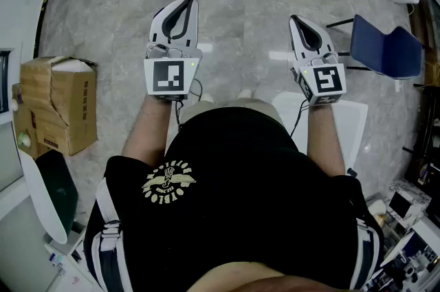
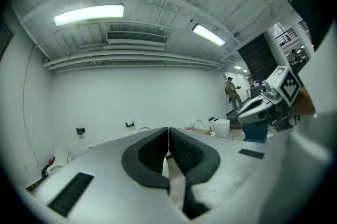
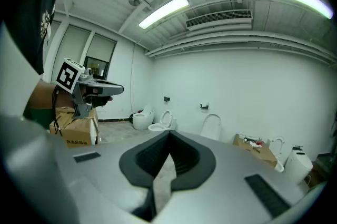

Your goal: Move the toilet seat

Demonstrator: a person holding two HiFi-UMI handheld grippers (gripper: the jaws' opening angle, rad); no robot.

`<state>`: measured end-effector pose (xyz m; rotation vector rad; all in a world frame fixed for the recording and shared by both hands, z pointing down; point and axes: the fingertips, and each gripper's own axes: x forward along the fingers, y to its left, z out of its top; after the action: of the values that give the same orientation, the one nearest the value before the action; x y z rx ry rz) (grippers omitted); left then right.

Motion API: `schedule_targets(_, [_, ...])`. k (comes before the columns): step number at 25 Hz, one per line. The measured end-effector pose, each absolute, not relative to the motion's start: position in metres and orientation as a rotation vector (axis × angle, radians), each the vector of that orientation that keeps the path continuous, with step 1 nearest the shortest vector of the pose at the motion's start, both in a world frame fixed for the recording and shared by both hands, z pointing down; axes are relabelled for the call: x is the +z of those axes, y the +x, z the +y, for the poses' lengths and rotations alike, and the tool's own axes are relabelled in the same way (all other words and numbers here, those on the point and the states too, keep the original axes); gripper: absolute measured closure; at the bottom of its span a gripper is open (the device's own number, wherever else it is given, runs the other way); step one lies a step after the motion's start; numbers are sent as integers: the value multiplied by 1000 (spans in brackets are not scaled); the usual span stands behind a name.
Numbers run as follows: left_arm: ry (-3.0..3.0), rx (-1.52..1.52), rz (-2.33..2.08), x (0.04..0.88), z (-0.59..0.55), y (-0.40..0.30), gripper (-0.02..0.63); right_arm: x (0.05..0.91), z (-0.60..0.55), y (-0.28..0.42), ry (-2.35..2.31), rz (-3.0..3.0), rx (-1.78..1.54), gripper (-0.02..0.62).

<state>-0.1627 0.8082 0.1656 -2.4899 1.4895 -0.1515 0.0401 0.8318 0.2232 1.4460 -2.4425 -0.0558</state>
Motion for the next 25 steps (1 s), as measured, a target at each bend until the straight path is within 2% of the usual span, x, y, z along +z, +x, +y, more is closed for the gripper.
schedule_targets(9, [-2493,-146,1479,163,814,-114,581,217,825,74,1398,-2485,-95,566])
schedule_targets(21, [-2438,-151,1637,164,805,-105,570,217,815,112,1445,-2552,-78,561])
schedule_targets(22, [-2451,-154,1630,165,805,-102,516,217,815,115,1446,-2562,-70,552])
schedule_targets(23, [-2471,-160,1616,167,805,-100,448,218,813,116,1439,-2572,-56,492])
schedule_targets(24, [-2490,-164,1604,169,805,-98,418,220,812,115,1426,-2581,-37,423])
schedule_targets(25, [-2503,-166,1598,170,805,-98,406,222,810,113,1415,-2587,-21,394])
